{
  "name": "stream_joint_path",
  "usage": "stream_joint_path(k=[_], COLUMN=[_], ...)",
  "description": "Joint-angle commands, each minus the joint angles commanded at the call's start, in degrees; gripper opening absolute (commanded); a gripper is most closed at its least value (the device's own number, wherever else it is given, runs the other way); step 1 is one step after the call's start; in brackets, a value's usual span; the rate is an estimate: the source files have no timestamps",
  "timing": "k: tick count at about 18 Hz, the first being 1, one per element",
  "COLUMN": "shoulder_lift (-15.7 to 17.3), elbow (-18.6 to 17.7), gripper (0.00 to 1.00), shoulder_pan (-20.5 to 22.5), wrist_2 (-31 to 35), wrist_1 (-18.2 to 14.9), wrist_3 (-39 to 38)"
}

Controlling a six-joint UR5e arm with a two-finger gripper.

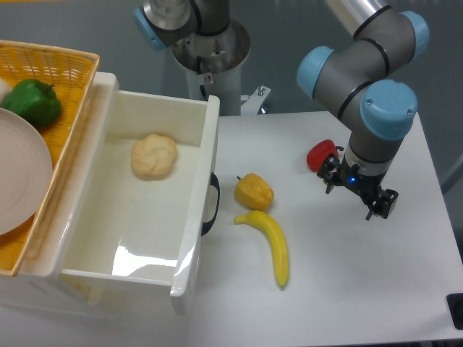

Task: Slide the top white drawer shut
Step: 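Move the gripper from beside the red pepper toward the open drawer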

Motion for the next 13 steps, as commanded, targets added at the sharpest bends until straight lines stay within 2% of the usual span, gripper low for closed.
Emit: stream_joint_path(k=[5,6,7,9,10,13], shoulder_lift=[0.17,0.52,0.96,4.03,4.56,4.75], elbow=[-0.78,-2.27,-4.11,-9.03,-10.36,-11.16], gripper=[1.00,1.00,1.00,1.00,1.00,1.00], shoulder_pan=[-0.09,-0.18,-0.09,0.44,0.53,0.97], wrist_2=[0.00,0.09,0.09,0.00,-0.09,-0.26], wrist_1=[0.79,1.75,4.19,8.94,9.40,9.23], wrist_3=[0.09,0.00,-0.09,-1.05,-1.84,-6.57])
